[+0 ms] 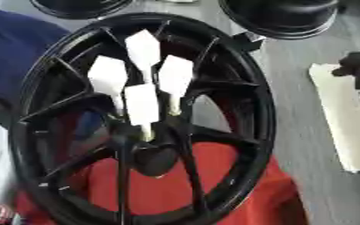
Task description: Pull the pin out of the wheel hub.
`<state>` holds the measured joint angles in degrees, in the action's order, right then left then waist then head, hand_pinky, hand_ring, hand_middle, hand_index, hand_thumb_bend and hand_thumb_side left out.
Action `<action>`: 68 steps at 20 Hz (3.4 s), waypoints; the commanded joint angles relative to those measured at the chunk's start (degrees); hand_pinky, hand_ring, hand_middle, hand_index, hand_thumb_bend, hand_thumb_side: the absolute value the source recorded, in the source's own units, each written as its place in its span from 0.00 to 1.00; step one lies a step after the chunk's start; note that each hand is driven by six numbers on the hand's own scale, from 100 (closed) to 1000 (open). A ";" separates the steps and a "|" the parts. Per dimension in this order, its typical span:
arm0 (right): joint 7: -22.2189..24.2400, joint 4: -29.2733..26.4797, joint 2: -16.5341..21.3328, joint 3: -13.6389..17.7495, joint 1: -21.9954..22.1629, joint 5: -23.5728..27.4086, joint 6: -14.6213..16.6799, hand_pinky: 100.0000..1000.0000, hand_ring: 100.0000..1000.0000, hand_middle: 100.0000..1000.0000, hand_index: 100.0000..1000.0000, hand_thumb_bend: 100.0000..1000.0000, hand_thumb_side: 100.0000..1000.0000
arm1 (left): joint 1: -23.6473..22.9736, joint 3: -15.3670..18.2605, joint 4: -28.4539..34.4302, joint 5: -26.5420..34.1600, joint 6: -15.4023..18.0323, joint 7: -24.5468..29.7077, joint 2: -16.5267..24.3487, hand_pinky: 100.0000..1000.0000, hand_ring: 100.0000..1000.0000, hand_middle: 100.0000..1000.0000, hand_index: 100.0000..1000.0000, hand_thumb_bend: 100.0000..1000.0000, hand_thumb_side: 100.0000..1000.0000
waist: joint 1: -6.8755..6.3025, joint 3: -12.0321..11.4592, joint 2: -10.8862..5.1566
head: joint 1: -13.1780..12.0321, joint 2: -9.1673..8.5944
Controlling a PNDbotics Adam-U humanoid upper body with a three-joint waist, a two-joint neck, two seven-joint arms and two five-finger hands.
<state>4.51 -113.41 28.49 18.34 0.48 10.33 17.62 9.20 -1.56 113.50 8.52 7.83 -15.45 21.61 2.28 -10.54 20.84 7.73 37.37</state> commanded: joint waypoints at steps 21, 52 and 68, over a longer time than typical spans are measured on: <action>-0.19 -1.18 1.37 0.88 1.35 -1.13 0.98 0.82 0.64 0.63 0.73 0.00 0.49 | 0.32 -0.51 1.09 -4.63 1.02 7.21 30.91 0.68 0.81 0.64 0.72 0.00 0.55 | -1.14 0.71 -0.88 | 1.15 -0.55; -0.04 -1.18 2.64 -0.14 3.88 -1.69 0.91 0.82 0.63 0.63 0.73 0.00 0.49 | 38.24 -17.87 1.09 -6.98 -16.92 58.20 44.71 0.77 0.77 0.68 0.78 0.17 0.57 | -2.71 3.27 -3.37 | 1.04 0.53; 1.05 -1.18 2.80 -0.96 2.88 -0.60 0.12 0.82 0.63 0.62 0.73 0.00 0.49 | 56.91 -27.78 0.98 -9.81 -35.92 61.90 30.35 0.78 0.80 0.72 0.81 0.17 0.56 | -2.73 3.49 -3.55 | -0.16 -0.18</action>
<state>5.39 -113.41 29.53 17.21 3.53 9.50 17.77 64.96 -29.48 114.03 -0.70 -24.97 44.80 51.93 -0.52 -7.06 18.73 7.85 38.09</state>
